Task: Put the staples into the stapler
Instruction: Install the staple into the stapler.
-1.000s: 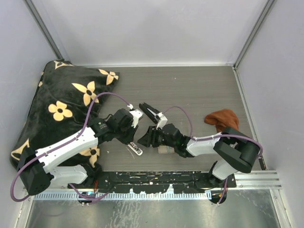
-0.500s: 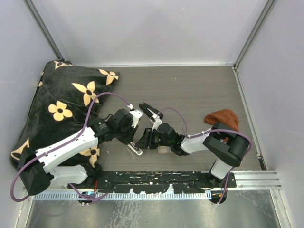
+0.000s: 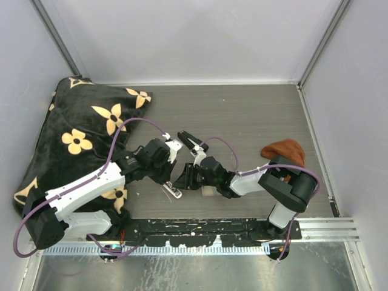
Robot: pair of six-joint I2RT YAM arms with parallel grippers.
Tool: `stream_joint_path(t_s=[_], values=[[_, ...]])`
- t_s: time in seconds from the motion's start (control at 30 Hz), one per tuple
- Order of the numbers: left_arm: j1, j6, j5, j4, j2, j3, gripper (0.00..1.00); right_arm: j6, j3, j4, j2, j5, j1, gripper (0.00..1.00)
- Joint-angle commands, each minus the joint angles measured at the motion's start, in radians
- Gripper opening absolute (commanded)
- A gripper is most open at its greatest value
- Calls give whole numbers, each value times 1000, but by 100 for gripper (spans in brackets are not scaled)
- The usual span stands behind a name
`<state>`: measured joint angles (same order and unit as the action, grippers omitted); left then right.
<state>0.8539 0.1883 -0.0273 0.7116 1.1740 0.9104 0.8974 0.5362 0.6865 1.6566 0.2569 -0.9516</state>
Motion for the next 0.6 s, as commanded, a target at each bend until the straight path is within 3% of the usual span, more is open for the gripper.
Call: stream_joint_path(t_s=[0.0, 0.57], values=[[0, -8, 36, -18, -10, 22, 0, -1, 33, 13, 2, -1, -3, 37], [-1, -10, 35, -17, -11, 25, 0, -8, 58, -17, 17, 3, -10, 33]])
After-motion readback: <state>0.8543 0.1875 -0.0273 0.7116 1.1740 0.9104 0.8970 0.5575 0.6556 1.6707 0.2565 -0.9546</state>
